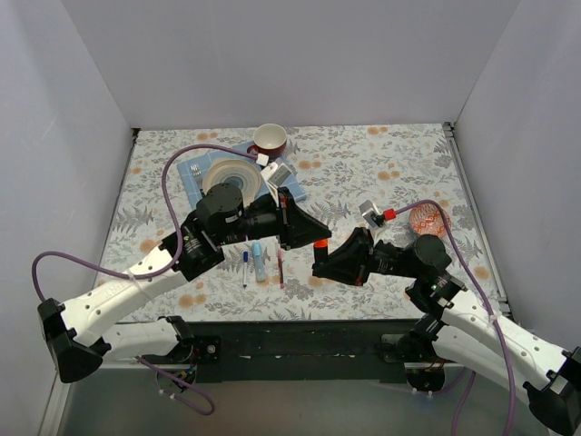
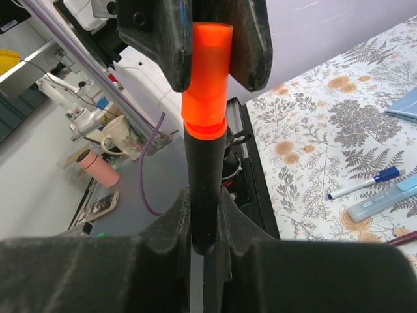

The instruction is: Insert the pens into the pen caps

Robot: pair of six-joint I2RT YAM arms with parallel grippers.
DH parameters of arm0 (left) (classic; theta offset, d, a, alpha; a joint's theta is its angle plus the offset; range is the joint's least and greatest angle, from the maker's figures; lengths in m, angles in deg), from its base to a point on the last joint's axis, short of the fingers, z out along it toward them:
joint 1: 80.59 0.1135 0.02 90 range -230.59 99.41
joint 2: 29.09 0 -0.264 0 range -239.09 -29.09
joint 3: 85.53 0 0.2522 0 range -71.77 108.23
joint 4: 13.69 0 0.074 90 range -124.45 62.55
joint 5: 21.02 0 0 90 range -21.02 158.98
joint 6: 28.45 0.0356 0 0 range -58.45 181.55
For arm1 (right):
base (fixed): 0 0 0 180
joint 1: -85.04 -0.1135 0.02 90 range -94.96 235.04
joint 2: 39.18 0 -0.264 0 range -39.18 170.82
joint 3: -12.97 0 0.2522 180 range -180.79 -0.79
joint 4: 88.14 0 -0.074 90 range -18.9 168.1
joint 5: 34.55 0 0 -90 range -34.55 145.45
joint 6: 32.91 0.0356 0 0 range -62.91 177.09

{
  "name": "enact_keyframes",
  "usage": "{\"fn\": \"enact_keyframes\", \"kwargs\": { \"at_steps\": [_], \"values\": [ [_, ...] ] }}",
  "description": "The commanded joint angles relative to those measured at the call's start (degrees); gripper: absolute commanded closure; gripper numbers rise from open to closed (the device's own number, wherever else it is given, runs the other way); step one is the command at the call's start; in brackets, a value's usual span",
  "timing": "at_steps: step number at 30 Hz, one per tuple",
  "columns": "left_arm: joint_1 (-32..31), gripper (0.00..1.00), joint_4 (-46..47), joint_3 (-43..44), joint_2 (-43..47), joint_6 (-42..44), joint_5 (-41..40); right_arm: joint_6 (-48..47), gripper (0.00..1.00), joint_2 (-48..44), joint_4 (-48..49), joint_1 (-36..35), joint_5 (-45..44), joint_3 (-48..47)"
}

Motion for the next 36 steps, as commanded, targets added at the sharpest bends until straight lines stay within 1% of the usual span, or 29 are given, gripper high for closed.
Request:
{"fn": "enact_keyframes", "kwargs": {
  "at_steps": [1,3,4,7,9,11,13,15,17,19,21,25,29,30,33,36],
  "values": [
    [-0.3,1.00,-2.6,0.0,-1.7,0.1,3.6,-0.2,0.99,-0.2,2.3,0.0,-3.1,-1.0],
    [-0.3,1.00,-2.8,-1.7,-1.7,-0.6,4.1,-1.4,0.99,-0.9,0.9,-0.1,-6.8,-2.1],
    [-0.3,1.00,-1.4,-4.4,-1.3,-1.3,4.2,-1.6,0.99,-1.0,0.8,-0.1,-9.0,-2.7],
    [-0.3,1.00,3.1,-8.2,-0.7,-4.1,9.2,-4.2,0.99,0.9,-2.0,0.1,-10.5,-7.6],
    [-0.3,1.00,3.0,-8.7,-1.0,-4.3,10.3,-6.1,0.99,2.2,-3.4,0.2,-12.1,-10.9],
    [-0.3,1.00,1.9,-9.2,-1.0,-3.0,13.0,-7.0,0.99,2.6,-3.7,0.4,-13.2,-12.1],
    [-0.3,1.00,1.5,-9.8,-0.5,-1.7,14.5,-7.5,0.99,3.1,-2.5,0.7,-12.3,-13.3],
    [-0.3,1.00,2.1,-10.7,0.2,-1.7,16.6,-5.4,0.99,4.7,-0.7,1.3,-7.8,-14.3],
    [-0.3,1.00,2.3,-11.4,0.6,-2.2,17.4,-4.2,0.99,5.9,0.7,1.4,-6.3,-15.7],
    [-0.3,1.00,0.9,-11.4,1.1,-2.0,17.3,-4.3,0.99,5.8,1.0,1.4,-6.4,-15.9],
    [-0.3,1.00,-1.4,-11.3,1.3,-1.4,16.8,-5.6,0.99,5.3,-0.8,1.4,-7.7,-16.2],
    [-0.3,1.00,-1.7,-12.2,2.3,-1.4,17.2,-7.6,0.99,4.3,-2.8,2.0,-8.6,-16.4],
    [-0.3,1.00,2.3,-13.3,2.3,-3.6,19.5,-8.7,0.99,3.5,-3.2,2.1,-10.0,-16.5],
    [-0.3,1.00,5.7,-14.0,2.3,-5.4,20.1,-8.9,0.99,3.4,-3.2,2.2,-10.0,-16.7],
    [-0.3,1.00,10.0,-15.5,1.9,-8.2,22.3,-8.7,0.99,3.1,-2.3,2.8,-9.6,-17.2],
    [-0.3,1.00,10.8,-16.4,2.2,-8.8,23.1,-10.2,0.99,2.6,-3.2,3.2,-9.5,-18.8]
  ]
}}
